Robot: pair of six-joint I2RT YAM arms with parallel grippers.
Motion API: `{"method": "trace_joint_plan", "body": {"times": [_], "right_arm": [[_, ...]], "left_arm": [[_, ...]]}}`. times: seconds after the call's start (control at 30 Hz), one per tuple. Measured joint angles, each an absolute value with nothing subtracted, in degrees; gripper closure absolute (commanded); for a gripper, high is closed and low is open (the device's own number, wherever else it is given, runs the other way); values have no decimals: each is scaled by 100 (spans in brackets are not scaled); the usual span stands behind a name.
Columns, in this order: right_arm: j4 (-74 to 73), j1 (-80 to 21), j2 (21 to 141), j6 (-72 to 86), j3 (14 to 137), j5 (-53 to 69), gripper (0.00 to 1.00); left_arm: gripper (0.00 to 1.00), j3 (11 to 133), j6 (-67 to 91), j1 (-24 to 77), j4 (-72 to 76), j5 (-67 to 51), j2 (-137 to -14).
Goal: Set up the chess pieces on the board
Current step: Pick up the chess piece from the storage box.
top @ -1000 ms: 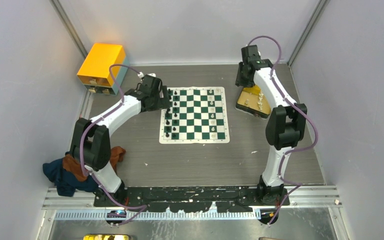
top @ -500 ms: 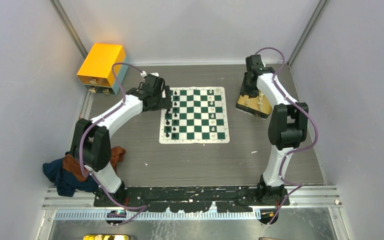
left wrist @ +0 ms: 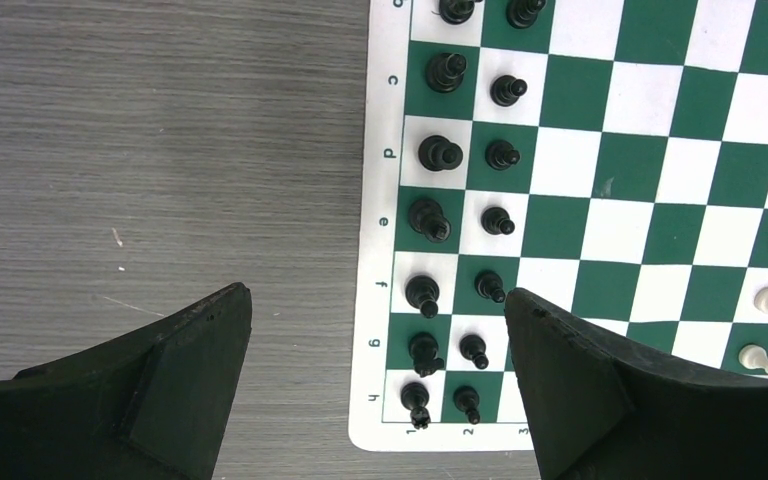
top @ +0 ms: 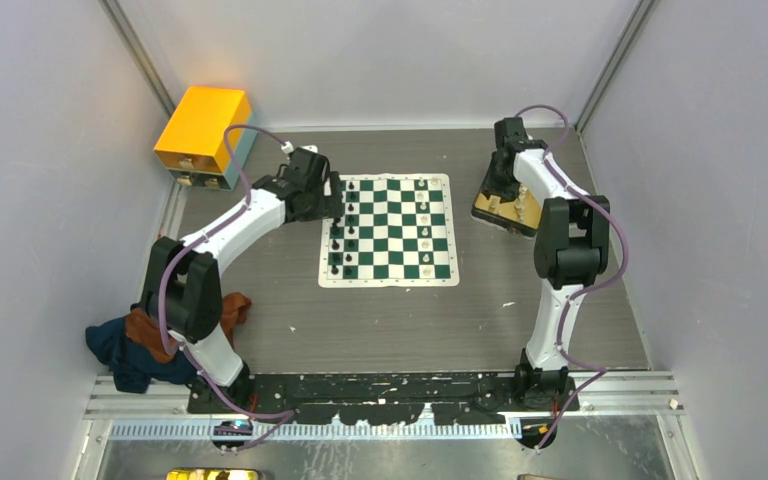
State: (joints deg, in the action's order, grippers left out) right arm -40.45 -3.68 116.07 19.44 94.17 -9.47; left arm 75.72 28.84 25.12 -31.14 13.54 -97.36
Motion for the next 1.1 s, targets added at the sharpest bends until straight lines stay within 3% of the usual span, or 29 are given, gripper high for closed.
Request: {"method": "trace_joint_plan", "body": {"times": [0.77,0.93,1.1], "right_arm": [[-3940,-193,12234,1942,9747,-770,59],[-3940,-176,12339,1942,9852,-733,67],[-3944,-165,12379,1940,9880,-685,84]], "left_arm": [[2,7717,2827,2512,-3118,1396,-9961],[2,7776,2827,2512,-3116,1398,-10007],[2,7780,2829,2512,-3116,1400,-10018]]}}
